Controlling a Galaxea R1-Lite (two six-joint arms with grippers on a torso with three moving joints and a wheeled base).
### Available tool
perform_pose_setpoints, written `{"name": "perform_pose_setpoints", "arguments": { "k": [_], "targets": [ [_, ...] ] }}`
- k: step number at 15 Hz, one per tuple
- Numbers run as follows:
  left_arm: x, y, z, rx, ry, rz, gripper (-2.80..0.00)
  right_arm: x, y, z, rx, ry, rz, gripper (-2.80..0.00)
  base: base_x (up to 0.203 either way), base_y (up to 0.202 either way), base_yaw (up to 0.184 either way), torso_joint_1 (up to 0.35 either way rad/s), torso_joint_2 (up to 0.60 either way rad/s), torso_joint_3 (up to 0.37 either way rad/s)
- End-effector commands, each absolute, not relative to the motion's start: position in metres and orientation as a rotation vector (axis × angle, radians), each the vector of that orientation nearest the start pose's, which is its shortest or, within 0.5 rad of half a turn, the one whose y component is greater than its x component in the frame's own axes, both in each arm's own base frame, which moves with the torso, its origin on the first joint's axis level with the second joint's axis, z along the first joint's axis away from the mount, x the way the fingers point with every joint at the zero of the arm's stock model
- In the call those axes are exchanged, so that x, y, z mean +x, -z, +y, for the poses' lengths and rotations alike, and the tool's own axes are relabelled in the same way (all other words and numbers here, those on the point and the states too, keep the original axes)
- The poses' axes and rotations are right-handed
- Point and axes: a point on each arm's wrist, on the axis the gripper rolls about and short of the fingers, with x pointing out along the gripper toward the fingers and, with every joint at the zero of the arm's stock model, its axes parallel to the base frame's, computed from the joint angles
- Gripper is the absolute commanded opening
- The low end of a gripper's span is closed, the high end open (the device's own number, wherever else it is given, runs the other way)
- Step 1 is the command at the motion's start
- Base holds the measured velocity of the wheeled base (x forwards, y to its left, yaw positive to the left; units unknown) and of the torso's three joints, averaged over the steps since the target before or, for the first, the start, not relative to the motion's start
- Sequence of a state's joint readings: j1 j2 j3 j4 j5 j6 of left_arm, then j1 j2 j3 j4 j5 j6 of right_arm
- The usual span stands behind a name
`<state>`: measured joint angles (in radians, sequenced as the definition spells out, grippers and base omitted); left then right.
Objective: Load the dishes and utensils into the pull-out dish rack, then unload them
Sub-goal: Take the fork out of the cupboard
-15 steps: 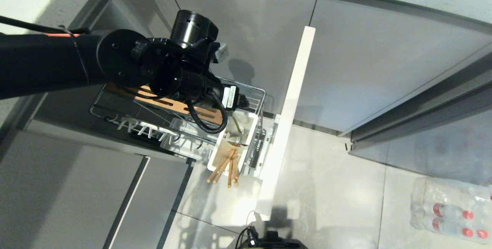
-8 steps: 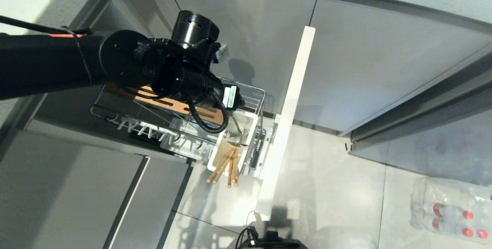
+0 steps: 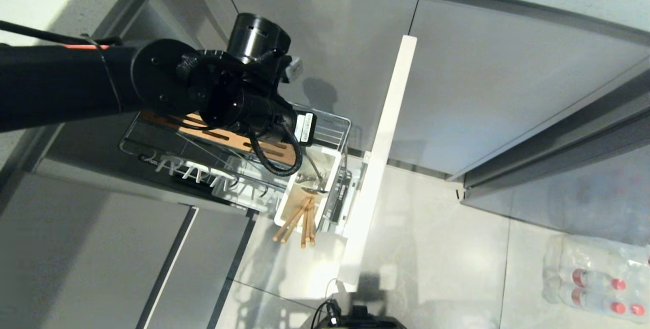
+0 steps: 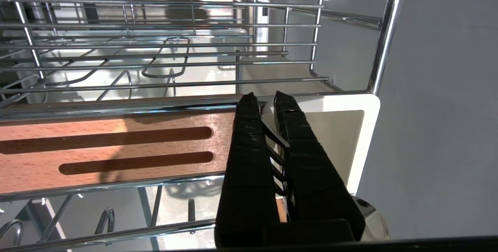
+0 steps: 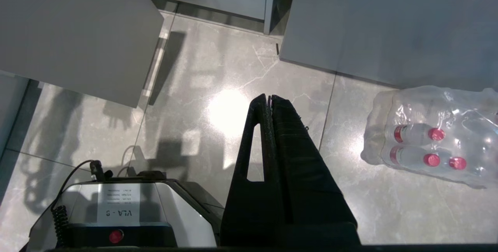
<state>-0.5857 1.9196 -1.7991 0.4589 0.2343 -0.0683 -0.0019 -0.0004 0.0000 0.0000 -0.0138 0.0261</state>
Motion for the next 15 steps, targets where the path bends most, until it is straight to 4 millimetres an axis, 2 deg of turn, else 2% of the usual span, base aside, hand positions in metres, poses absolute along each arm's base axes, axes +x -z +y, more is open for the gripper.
{"name": "perform_pose_setpoints", "arguments": {
  "k": [1, 5, 10, 15],
  "targets": [
    [0.31, -0.28, -0.2, 0.165, 0.323, 0.547, -2.8, -0.023, -0.075, 0.0, 0.028, 0.016, 0.0, -2.8, 0.0, 0.0, 0.0, 0.0, 0.0, 0.0],
    [0.304, -0.288, -0.2, 0.161, 0.322, 0.527, -2.8, -0.023, -0.075, 0.0, 0.027, 0.016, 0.0, -2.8, 0.0, 0.0, 0.0, 0.0, 0.0, 0.0],
    [0.274, -0.319, -0.183, 0.142, 0.301, 0.446, -2.8, -0.023, -0.075, 0.0, 0.026, 0.016, 0.0, -2.8, 0.0, 0.0, 0.0, 0.0, 0.0, 0.0],
    [0.251, -0.346, -0.176, 0.228, 0.262, 0.339, -2.8, -0.023, -0.075, 0.0, 0.027, 0.015, 0.0, -2.8, 0.0, 0.0, 0.0, 0.0, 0.0, 0.0]
  ]
}}
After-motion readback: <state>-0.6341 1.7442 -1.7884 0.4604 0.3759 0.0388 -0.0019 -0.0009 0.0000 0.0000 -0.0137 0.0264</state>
